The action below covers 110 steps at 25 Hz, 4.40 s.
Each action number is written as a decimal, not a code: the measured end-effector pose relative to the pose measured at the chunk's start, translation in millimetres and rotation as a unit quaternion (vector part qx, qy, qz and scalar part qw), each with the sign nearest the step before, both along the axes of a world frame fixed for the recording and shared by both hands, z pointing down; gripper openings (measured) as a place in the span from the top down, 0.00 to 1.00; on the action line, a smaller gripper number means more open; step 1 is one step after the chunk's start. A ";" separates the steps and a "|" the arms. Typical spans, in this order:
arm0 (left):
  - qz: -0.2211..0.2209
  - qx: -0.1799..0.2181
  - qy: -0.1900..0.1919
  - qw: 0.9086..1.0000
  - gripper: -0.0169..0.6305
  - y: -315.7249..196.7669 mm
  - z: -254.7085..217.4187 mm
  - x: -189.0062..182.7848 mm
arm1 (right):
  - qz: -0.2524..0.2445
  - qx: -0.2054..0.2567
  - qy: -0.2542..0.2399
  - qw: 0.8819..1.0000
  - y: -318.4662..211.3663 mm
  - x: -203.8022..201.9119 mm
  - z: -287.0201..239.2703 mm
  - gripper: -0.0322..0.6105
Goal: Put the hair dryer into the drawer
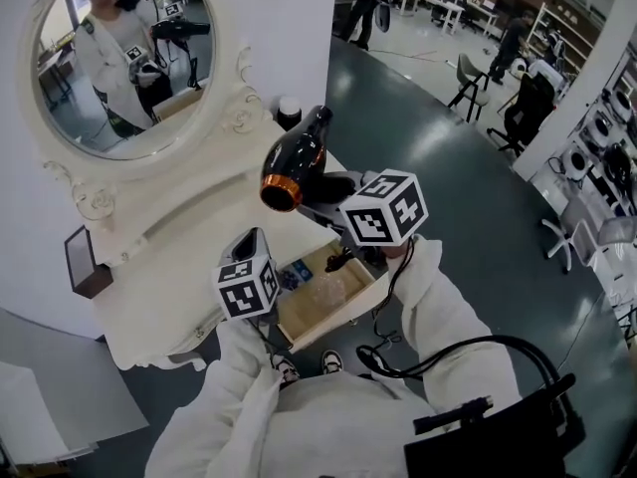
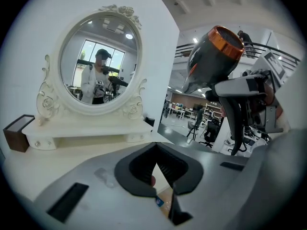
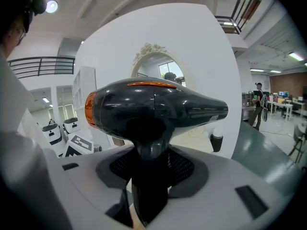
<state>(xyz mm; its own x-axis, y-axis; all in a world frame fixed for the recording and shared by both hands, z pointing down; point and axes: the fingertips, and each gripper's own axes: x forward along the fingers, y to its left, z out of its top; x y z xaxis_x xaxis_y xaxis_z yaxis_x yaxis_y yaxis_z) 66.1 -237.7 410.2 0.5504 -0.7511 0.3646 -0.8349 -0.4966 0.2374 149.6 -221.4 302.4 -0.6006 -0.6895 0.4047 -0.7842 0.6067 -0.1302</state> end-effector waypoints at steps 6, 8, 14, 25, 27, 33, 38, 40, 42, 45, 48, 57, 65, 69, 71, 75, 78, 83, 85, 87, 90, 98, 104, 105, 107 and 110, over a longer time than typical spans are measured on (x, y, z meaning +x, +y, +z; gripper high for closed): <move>0.027 -0.005 -0.005 1.000 0.98 3.4 7.3 18.2 | 0.006 0.004 -0.024 1.000 9.7 3.6 -3.5 0.59; 0.032 -0.008 -0.007 0.999 0.98 6.5 10.3 22.5 | 0.005 0.001 -0.029 1.000 12.6 3.8 1.0 0.59; 0.031 -0.029 -0.022 0.999 0.98 11.1 29.6 19.0 | -0.001 -0.028 -0.038 0.999 16.9 2.6 36.9 0.59; -0.007 -0.082 -0.049 0.995 0.98 17.8 86.2 -10.3 | -0.030 -0.082 -0.048 0.995 3.2 -2.8 112.8 0.59; -0.017 -0.092 -0.052 0.994 0.98 21.3 93.2 -16.3 | -0.044 -0.092 -0.044 0.994 1.6 -7.9 122.9 0.59; -0.047 -0.112 -0.051 0.991 0.98 31.8 110.1 -29.5 | -0.105 -0.113 -0.026 0.988 11.4 -25.0 149.8 0.59; -0.079 -0.130 -0.048 0.987 0.98 45.5 124.6 -38.8 | -0.186 -0.131 -0.005 0.974 28.6 -33.5 162.5 0.59; -0.092 -0.135 -0.047 0.985 0.98 53.0 129.1 -41.6 | -0.231 -0.139 0.009 0.963 39.8 -34.4 166.7 0.59; -0.104 -0.141 -0.047 0.983 0.98 61.5 132.7 -44.4 | -0.276 -0.149 0.022 0.949 53.6 -34.4 172.8 0.59; -0.118 -0.146 -0.048 0.981 0.98 72.7 136.7 -48.3 | -0.336 -0.175 0.041 0.924 75.2 -32.3 186.5 0.59; -0.131 -0.151 -0.053 0.978 0.98 80.1 139.8 -53.6 | -0.385 -0.202 0.065 0.898 94.6 -30.4 201.5 0.59; -0.159 -0.162 -0.056 0.972 0.98 86.3 149.5 -65.8 | -0.480 -0.241 0.085 0.839 140.6 -31.9 222.3 0.59; -0.170 -0.177 -0.061 0.967 0.98 100.2 163.0 -66.8 | -0.511 -0.276 0.088 0.809 171.2 -23.9 239.5 0.59; -0.166 -0.179 -0.067 0.967 0.98 105.6 167.1 -64.5 | -0.518 -0.300 0.109 0.794 181.8 -21.3 259.3 0.59; -0.166 -0.180 -0.069 0.967 0.98 107.1 167.9 -64.3 | -0.516 -0.310 0.119 0.790 183.4 -20.0 268.6 0.59; -0.165 -0.179 -0.075 0.967 0.98 106.6 169.3 -63.7 | -0.507 -0.326 0.134 0.787 180.1 -17.3 285.8 0.59; -0.167 -0.183 -0.077 0.966 0.98 106.5 173.0 -64.7 | -0.490 -0.334 0.137 0.793 170.9 -19.6 297.5 0.59; -0.164 -0.196 -0.080 0.963 0.98 108.9 184.1 -68.9 | -0.431 -0.340 0.142 0.824 150.1 -28.3 323.2 0.59; -0.162 -0.200 -0.083 0.963 0.98 109.0 187.7 -70.2 | -0.403 -0.345 0.143 0.835 142.9 -30.4 334.7 0.59; -0.159 -0.203 -0.086 0.962 0.98 107.8 190.3 -71.3 | -0.381 -0.353 0.146 0.842 136.2 -30.9 345.0 0.59; -0.156 -0.204 -0.088 0.962 0.98 105.4 193.5 -71.2 | -0.355 -0.362 0.147 0.849 125.8 -31.2 357.6 0.59; -0.141 -0.214 -0.092 0.962 0.98 107.9 204.2 -67.2 | -0.281 -0.354 0.169 0.876 90.7 -33.1 388.0 0.59; -0.132 -0.222 -0.092 0.962 0.98 109.7 212.7 -64.6 | -0.279 -0.328 0.202 0.879 87.2 -33.5 405.5 0.59; -0.131 -0.223 -0.092 0.962 0.98 109.7 214.4 -64.6 | -0.280 -0.328 0.206 0.878 86.8 -34.2 407.4 0.59; -0.132 -0.225 -0.090 0.961 0.98 109.9 217.3 -64.4 | -0.282 -0.328 0.212 0.876 86.6 -35.2 410.5 0.59; -0.134 -0.227 -0.086 0.961 0.98 109.7 220.4 -64.3 | -0.282 -0.334 0.227 0.870 89.5 -35.7 415.3 0.59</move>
<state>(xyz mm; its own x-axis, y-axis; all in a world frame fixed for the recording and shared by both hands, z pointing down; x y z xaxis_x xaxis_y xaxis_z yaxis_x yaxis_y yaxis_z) 1.8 -128.0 630.5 0.2619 -0.5992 0.7565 -0.9646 -0.1367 0.2257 114.0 -131.9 717.7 -0.4417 0.1429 0.8857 -0.4490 0.8195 -0.3561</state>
